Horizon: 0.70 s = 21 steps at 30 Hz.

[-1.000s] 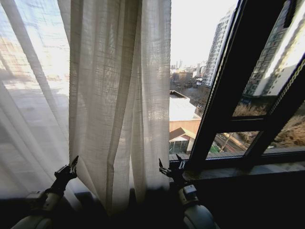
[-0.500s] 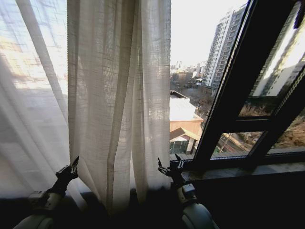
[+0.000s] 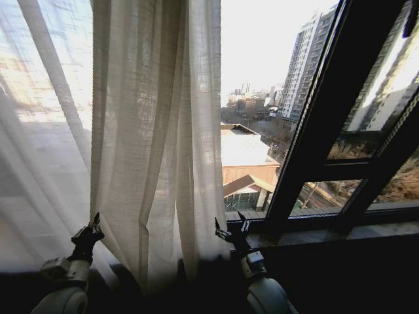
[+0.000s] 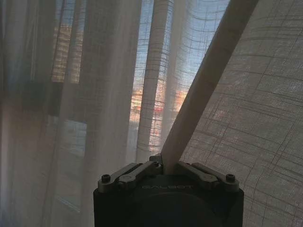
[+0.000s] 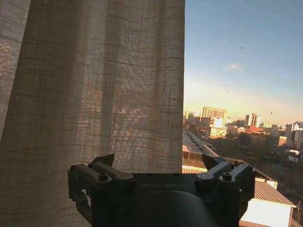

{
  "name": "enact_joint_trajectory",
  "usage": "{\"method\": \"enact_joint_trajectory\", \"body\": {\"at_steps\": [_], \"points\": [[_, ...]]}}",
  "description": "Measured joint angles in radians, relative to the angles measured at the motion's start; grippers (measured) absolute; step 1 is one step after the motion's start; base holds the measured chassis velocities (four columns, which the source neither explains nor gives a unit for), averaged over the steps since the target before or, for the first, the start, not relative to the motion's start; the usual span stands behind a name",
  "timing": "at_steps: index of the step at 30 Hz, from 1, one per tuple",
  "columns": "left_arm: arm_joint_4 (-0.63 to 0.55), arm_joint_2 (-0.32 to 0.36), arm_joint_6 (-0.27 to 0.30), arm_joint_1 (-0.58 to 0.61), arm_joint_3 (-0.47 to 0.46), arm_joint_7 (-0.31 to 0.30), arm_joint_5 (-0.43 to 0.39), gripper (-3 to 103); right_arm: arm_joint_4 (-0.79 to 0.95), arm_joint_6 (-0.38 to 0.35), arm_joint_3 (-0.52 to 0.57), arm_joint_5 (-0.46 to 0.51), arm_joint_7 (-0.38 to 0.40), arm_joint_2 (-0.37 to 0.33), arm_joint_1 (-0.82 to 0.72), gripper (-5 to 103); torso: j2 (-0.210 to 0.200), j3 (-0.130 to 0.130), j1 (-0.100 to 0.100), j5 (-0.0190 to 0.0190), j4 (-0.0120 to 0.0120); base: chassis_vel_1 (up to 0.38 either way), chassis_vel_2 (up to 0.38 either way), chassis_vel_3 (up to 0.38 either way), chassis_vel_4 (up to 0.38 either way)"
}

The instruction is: Open the curtains by pulling them apart, changing their state from closed to fully open.

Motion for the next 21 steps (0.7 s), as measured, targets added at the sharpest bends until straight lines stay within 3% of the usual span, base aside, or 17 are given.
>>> {"method": "enact_joint_trajectory", "body": {"at_steps": [1,2,3,4,7,9,11,13,14,15,16,18,21], "points": [[0.006,-0.004,0.016,-0.015,-0.011,-0.100,0.003,0,-0.002,0.000,-0.001,-0.001,0.000,0.001,0.001,100,0.000,0.000,0.000,0.0001,0.0000,0.000,0.000,0.000,0.000],[0.006,-0.004,0.016,-0.015,-0.011,-0.100,0.003,0,-0.002,0.000,-0.001,-0.001,0.000,0.001,0.001,100,0.000,0.000,0.000,0.0001,0.0000,0.000,0.000,0.000,0.000],[0.018,-0.004,0.029,-0.030,-0.026,-0.192,0.003,0,-0.005,0.000,-0.002,-0.001,-0.001,0.001,0.001,100,0.000,0.000,0.000,0.0001,-0.0001,0.000,0.000,0.000,0.000],[0.031,-0.002,0.037,-0.037,-0.040,-0.243,0.006,0,-0.005,0.000,-0.002,-0.002,-0.001,0.001,0.001,100,0.000,0.000,0.000,0.0000,0.0000,0.000,0.000,0.000,0.000],[0.053,0.006,0.045,-0.037,-0.065,-0.285,0.042,0,-0.005,0.000,-0.003,-0.002,-0.002,0.002,0.000,100,0.000,0.000,0.000,-0.0005,0.0004,0.000,0.000,0.000,0.000],[0.050,0.008,0.047,-0.029,-0.068,-0.273,0.051,0,-0.006,0.000,-0.003,-0.002,-0.002,0.002,0.000,100,0.000,0.000,0.000,-0.0006,0.0003,0.000,0.000,0.000,0.000],[0.019,0.006,0.047,-0.003,-0.064,-0.194,0.068,0,-0.008,0.000,-0.007,-0.002,-0.002,0.003,0.003,100,0.000,0.000,0.000,-0.0005,0.0003,0.000,0.000,0.000,0.000],[-0.029,-0.001,0.037,0.039,-0.058,-0.018,0.107,6,-0.010,0.000,-0.010,-0.002,-0.002,0.004,0.006,100,0.000,0.000,0.000,-0.0002,0.0001,0.000,0.000,0.000,0.000],[-0.029,-0.001,0.037,0.039,-0.058,-0.018,0.107,6,-0.010,0.000,-0.010,-0.002,-0.002,0.004,0.006,100,0.000,0.000,0.000,-0.0002,0.0001,0.000,0.000,0.000,0.000],[-0.051,-0.002,0.024,0.065,-0.058,0.092,0.134,11,-0.010,0.000,-0.011,-0.002,-0.002,0.004,0.006,100,0.000,0.000,0.000,0.0000,0.0002,0.000,0.000,0.000,0.000],[-0.064,-0.002,0.017,0.081,-0.055,0.158,0.149,16,-0.010,0.000,-0.011,-0.002,-0.002,0.004,0.006,100,0.000,0.000,0.000,0.0000,0.0002,0.000,0.000,0.000,0.000],[-0.070,-0.002,0.014,0.089,-0.054,0.192,0.155,16,-0.010,0.000,-0.011,-0.002,-0.002,0.004,0.006,100,0.000,0.000,0.000,0.0000,0.0002,0.000,0.000,0.000,0.000],[-0.091,0.009,0.012,0.114,-0.035,0.288,0.171,32,-0.010,0.004,-0.006,-0.002,-0.002,0.005,-0.003,100,0.000,0.000,0.000,-0.0003,0.0001,0.000,0.000,0.000,0.000]]}}
